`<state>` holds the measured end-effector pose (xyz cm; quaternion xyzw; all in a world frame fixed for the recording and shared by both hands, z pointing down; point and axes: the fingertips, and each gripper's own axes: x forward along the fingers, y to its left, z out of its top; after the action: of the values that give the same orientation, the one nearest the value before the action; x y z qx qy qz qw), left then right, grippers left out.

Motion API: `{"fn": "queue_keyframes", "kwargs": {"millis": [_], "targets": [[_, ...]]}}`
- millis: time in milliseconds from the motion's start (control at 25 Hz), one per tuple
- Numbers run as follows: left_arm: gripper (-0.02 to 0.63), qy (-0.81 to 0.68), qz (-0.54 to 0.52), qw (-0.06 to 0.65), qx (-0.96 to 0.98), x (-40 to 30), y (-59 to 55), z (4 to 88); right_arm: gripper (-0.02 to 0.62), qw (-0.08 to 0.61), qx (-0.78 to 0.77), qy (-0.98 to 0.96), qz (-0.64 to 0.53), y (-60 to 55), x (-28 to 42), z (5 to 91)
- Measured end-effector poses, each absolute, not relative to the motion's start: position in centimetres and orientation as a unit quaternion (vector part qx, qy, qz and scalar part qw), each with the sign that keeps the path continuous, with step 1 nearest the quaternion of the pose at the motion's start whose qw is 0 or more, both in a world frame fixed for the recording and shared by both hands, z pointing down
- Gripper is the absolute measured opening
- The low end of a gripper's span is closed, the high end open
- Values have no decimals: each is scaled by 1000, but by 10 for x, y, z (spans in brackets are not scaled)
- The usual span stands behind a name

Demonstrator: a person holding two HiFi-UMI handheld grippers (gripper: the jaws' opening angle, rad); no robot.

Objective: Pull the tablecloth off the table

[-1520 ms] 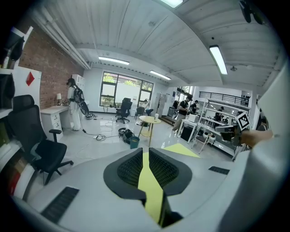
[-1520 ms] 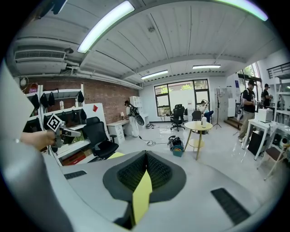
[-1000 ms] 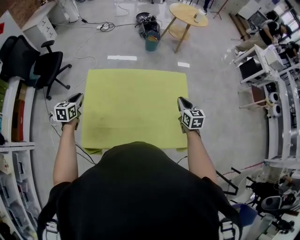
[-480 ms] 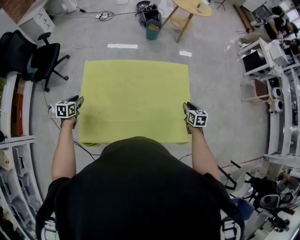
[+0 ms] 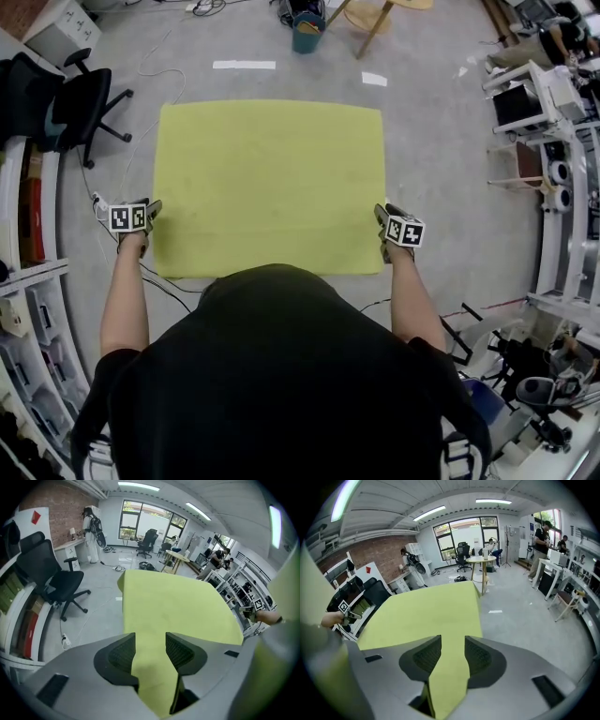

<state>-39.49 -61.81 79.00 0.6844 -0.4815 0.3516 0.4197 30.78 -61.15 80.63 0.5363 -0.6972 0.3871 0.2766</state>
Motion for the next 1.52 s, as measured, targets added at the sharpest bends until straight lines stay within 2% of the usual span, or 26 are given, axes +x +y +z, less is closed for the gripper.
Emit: {"fn": "queue_keyframes", "kwargs": {"millis": [400,640,880,1120,1520], "targets": [[216,-471,376,488,631,-421,-611,859,169,273,544,-658,444,-614,339,855],[216,-458,332,529,633,-413,-616,885,198,239,522,-657,488,-615,347,882],[221,-444,301,557,634,-416,-625,902,209,248,505,-643,520,-617,345,910],[224,-431,307,554,642,-417,-627,907,215,200,501,-636,552,-617,346,920],[156,-445,352,529,631,-420,-618,901,204,256,506,-643,514,-611,350,916]]}}
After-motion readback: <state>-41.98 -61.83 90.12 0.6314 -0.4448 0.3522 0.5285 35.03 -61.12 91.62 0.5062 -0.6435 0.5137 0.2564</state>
